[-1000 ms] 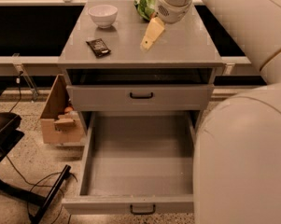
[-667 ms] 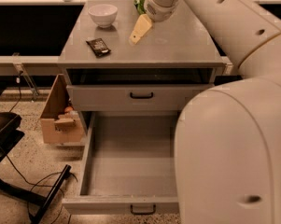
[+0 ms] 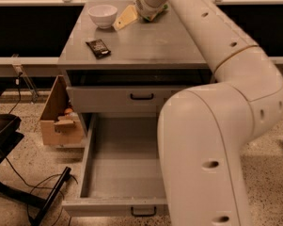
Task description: Place rxbar chocolate into middle drawer
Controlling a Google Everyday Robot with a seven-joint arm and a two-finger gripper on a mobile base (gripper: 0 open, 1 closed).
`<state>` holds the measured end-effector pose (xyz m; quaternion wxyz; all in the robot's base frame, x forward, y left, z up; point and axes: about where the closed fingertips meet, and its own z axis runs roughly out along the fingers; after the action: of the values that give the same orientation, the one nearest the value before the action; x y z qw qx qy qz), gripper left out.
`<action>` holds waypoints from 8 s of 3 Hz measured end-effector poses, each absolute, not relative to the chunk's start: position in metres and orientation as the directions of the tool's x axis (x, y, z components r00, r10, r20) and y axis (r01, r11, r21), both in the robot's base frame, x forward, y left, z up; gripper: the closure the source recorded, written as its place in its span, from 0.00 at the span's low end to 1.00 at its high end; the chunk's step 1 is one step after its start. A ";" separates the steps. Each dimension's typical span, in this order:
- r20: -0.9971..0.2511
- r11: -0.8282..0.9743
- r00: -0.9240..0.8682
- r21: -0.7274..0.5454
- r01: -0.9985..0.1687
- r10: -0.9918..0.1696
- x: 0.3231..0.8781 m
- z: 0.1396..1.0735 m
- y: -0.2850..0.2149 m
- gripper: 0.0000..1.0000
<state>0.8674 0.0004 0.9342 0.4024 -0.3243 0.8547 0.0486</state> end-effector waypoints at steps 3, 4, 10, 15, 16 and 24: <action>-0.572 0.821 -0.692 0.054 -0.568 -0.440 0.868 0.849 0.113 0.00; -0.482 0.829 -0.752 0.088 -0.552 -0.450 0.854 0.817 0.128 0.00; -0.457 0.832 -0.764 0.086 -0.549 -0.457 0.835 0.845 0.125 1.00; -0.711 0.861 -0.681 0.224 -0.457 -0.177 0.697 1.040 -0.150 1.00; -0.752 0.879 -0.637 0.177 -0.443 -0.170 0.631 1.073 -0.170 1.00; -0.350 0.732 -0.851 0.442 -0.518 -0.391 0.558 0.537 -0.008 1.00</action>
Offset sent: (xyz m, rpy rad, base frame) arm 0.0606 0.1065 -0.0207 0.0641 0.2607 -0.0916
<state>0.5576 -0.0075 0.5373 0.1174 -0.2460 0.9233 0.2707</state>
